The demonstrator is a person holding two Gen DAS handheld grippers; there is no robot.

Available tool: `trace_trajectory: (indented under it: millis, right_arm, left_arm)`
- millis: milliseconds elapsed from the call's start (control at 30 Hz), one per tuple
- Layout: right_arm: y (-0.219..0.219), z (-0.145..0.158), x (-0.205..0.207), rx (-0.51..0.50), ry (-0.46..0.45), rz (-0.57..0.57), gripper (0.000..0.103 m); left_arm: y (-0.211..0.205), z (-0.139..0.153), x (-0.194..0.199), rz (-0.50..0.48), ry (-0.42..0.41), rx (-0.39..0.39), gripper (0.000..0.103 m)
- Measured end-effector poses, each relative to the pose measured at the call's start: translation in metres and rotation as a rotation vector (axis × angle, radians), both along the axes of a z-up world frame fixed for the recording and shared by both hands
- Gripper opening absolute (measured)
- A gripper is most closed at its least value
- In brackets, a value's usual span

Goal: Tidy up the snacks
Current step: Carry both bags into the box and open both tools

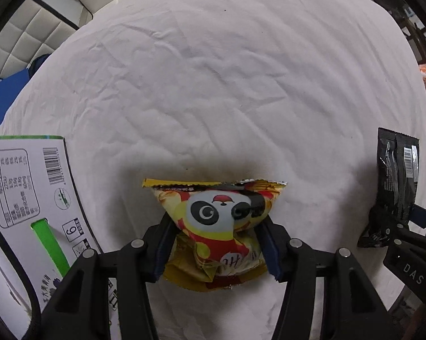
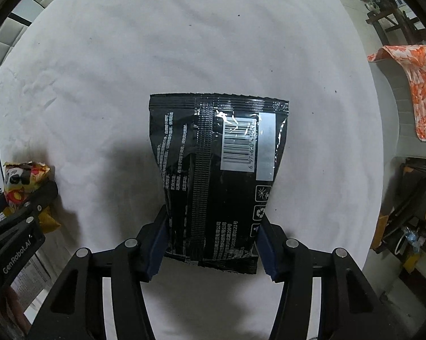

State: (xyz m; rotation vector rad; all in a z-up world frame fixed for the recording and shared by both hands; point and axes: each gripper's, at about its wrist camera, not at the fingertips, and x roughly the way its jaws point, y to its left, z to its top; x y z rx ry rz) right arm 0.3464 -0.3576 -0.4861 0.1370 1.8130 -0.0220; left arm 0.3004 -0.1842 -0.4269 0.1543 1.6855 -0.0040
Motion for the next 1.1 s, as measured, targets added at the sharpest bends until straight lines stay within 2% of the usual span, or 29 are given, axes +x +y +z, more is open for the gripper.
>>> trace_trajectory:
  millis: [100, 133, 333, 567, 800, 867, 900, 1100]
  right_arm:
    - [-0.002, 0.001, 0.003, 0.006, 0.002, 0.001, 0.058]
    - [-0.014, -0.002, 0.009, 0.007, -0.001, 0.000, 0.056]
    - [-0.009, 0.013, -0.013, -0.009, -0.042, 0.025, 0.053]
    - [0.005, 0.076, -0.038, 0.034, -0.151, 0.057, 0.053]
    - [0.026, 0.148, -0.062, 0.111, -0.250, 0.058, 0.053]
    - [0.036, 0.168, -0.072, 0.129, -0.281, 0.069, 0.053]
    - [0.042, 0.177, -0.074, 0.137, -0.292, 0.075, 0.053]
    - [0.086, 0.225, -0.104, 0.179, -0.360, 0.131, 0.053]
  left_arm:
    - [0.009, 0.002, -0.002, 0.001, -0.013, 0.001, 0.049]
    - [0.009, 0.003, -0.006, 0.004, -0.019, 0.000, 0.049]
    - [0.023, 0.023, -0.041, 0.033, -0.068, -0.048, 0.049]
    - [0.037, 0.095, -0.074, 0.057, -0.193, -0.119, 0.049]
    - [0.063, 0.163, -0.108, 0.078, -0.317, -0.144, 0.049]
    - [0.077, 0.180, -0.119, 0.081, -0.348, -0.136, 0.049]
    - [0.077, 0.184, -0.104, 0.083, -0.358, -0.133, 0.049]
    - [0.126, 0.222, -0.128, 0.095, -0.435, -0.095, 0.049]
